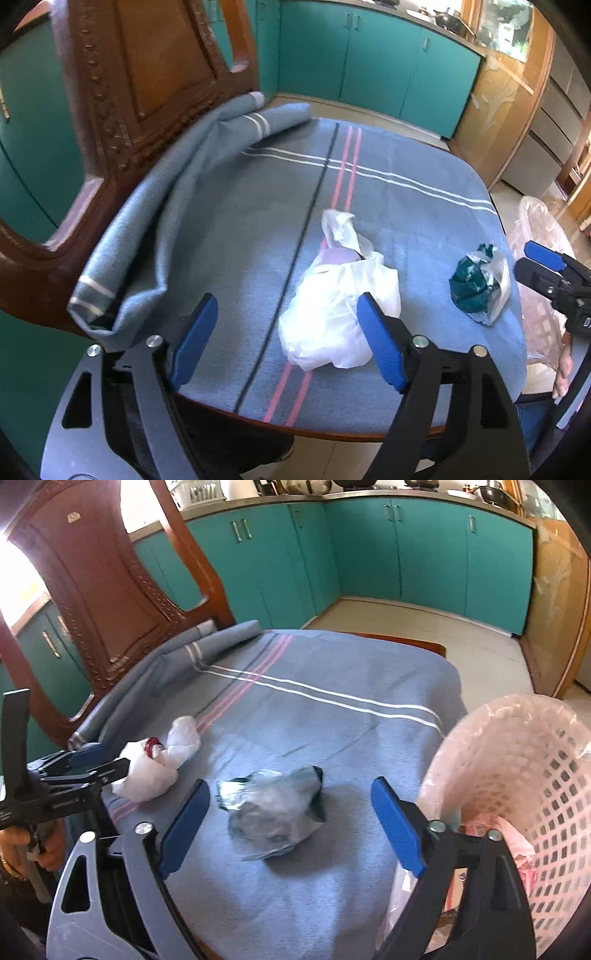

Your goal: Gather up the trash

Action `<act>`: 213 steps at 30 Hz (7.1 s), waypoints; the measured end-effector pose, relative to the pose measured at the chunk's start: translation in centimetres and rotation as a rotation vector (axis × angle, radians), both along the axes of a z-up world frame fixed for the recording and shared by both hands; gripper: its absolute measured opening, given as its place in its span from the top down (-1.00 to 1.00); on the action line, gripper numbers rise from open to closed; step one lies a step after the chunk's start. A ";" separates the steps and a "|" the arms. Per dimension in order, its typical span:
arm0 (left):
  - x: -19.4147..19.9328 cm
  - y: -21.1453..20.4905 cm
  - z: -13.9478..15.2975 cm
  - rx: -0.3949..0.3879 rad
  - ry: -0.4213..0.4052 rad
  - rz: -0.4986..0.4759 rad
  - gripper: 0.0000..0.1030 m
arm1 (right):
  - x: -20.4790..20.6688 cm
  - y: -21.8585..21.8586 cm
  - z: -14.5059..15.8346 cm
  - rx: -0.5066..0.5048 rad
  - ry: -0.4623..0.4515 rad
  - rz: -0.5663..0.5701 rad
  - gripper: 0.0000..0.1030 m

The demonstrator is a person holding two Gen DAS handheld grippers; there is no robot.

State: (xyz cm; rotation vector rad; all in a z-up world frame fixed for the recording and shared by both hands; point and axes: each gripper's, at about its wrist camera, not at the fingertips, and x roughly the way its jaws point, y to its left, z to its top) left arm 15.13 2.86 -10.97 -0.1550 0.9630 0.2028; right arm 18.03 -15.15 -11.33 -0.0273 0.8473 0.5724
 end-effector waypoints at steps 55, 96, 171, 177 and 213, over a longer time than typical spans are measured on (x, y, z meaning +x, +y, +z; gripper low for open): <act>-0.2 -4.4 1.1 0.156 -0.063 -0.091 0.38 | -0.2 5.7 -2.9 -0.150 -0.072 0.095 -0.18; 4.2 -19.8 4.3 0.010 -0.197 -0.494 -0.56 | -5.5 -21.4 2.3 0.075 -0.095 -0.602 -0.26; -18.8 -6.3 15.5 0.203 -0.518 -0.221 -0.94 | -25.7 -3.6 13.6 -0.124 -0.512 -0.579 -0.94; -18.5 -5.9 15.5 0.203 -0.514 -0.225 -0.94 | -25.7 -3.5 13.6 -0.123 -0.509 -0.580 -0.93; -17.5 -5.7 14.4 0.198 -0.470 -0.244 -0.94 | -24.3 -3.5 12.2 -0.117 -0.462 -0.577 -0.94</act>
